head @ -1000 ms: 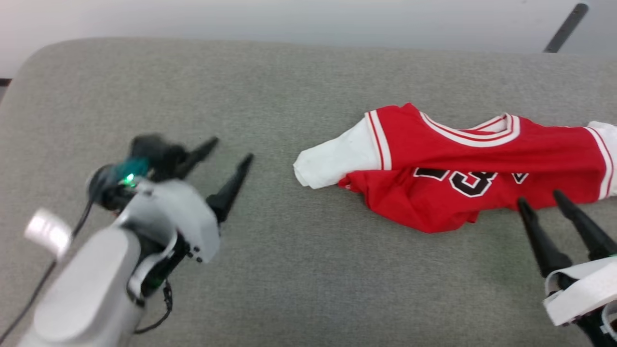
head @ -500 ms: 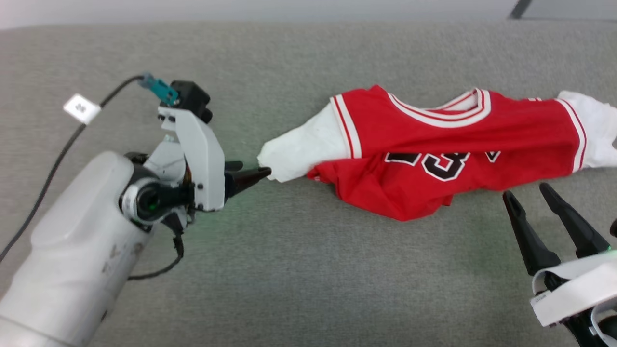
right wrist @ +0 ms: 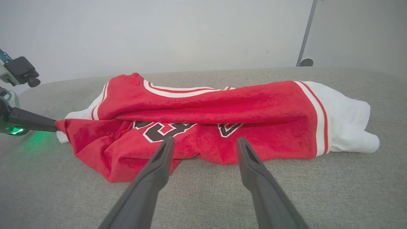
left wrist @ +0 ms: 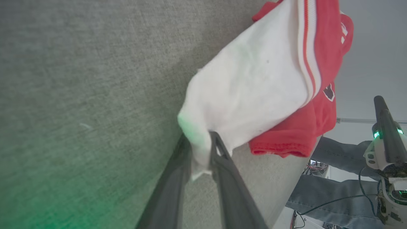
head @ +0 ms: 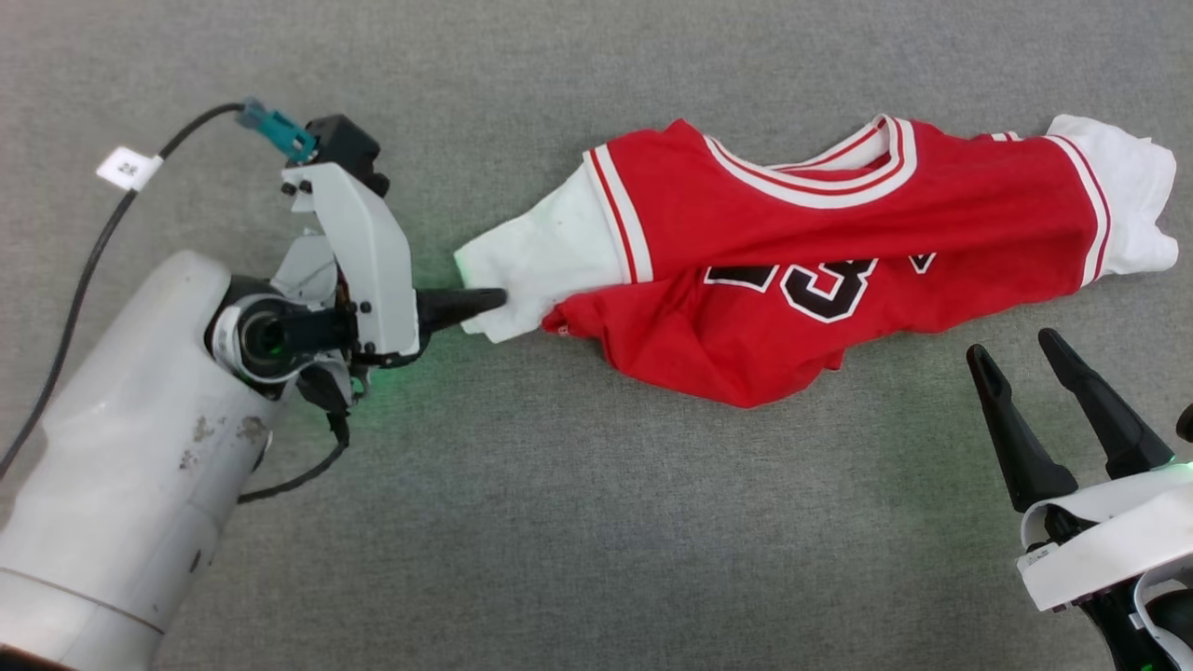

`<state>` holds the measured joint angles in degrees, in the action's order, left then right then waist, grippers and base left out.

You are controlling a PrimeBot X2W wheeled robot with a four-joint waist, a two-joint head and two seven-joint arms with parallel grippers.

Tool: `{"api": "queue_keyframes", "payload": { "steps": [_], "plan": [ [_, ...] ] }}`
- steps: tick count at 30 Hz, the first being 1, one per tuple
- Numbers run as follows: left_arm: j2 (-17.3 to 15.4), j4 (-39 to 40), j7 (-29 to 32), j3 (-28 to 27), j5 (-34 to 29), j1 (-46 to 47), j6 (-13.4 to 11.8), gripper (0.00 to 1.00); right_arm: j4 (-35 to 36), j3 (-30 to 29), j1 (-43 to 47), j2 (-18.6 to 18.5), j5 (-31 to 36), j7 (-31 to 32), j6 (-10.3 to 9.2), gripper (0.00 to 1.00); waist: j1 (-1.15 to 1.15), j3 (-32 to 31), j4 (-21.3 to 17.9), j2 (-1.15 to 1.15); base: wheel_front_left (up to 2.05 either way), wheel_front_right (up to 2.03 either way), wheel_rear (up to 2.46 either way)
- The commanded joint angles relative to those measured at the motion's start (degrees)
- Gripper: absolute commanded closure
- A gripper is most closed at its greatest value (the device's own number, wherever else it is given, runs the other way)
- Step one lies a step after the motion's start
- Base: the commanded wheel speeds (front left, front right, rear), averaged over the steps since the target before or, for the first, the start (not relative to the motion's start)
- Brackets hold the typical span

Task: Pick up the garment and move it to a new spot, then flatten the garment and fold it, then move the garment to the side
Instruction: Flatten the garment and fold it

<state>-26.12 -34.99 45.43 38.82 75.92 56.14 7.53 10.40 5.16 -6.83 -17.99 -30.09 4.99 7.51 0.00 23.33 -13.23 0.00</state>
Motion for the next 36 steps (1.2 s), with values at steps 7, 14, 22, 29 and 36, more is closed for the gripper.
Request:
{"api": "queue_keyframes", "payload": {
  "steps": [7, 14, 22, 29, 36],
  "plan": [
    [-4.0, -1.5, -2.8, -1.0, 0.3, 3.0, -0.1, 1.00, -0.4, -0.2, -0.3, 0.7, 0.4, -0.5, -0.04, 0.00, 0.00, -0.5, 1.3, 0.00, 0.00, 0.00, 0.00],
    [-8.9, -7.2, -1.3, -1.3, -1.5, 6.4, -0.6, 1.00, -0.7, 0.1, -0.3, 0.8, 0.1, -0.5, -0.04, 0.00, 0.00, -1.2, 1.9, 0.00, 0.00, 0.00, 0.00],
    [-9.1, -10.9, -1.7, 1.0, -4.5, 6.7, -1.1, 0.85, -0.8, 0.2, -0.1, 0.5, -0.4, -0.5, -0.04, 0.00, 0.00, -1.2, 1.9, 0.00, 0.00, 0.00, 0.00],
    [-9.4, -7.0, -13.7, 1.3, -7.0, 3.4, 0.0, 0.00, -1.2, 1.5, -2.1, -1.7, -0.6, 1.2, -0.04, 0.00, 0.00, -2.6, 2.7, 0.00, 0.00, 0.00, 0.00],
    [-10.8, 1.9, -34.5, 0.8, -11.5, -4.1, 0.0, 0.00, -1.8, 3.2, -6.0, -7.0, -1.2, 5.7, -0.04, 0.00, 0.00, -4.0, 4.9, 0.00, 0.00, 0.00, 0.00]
  ]
}}
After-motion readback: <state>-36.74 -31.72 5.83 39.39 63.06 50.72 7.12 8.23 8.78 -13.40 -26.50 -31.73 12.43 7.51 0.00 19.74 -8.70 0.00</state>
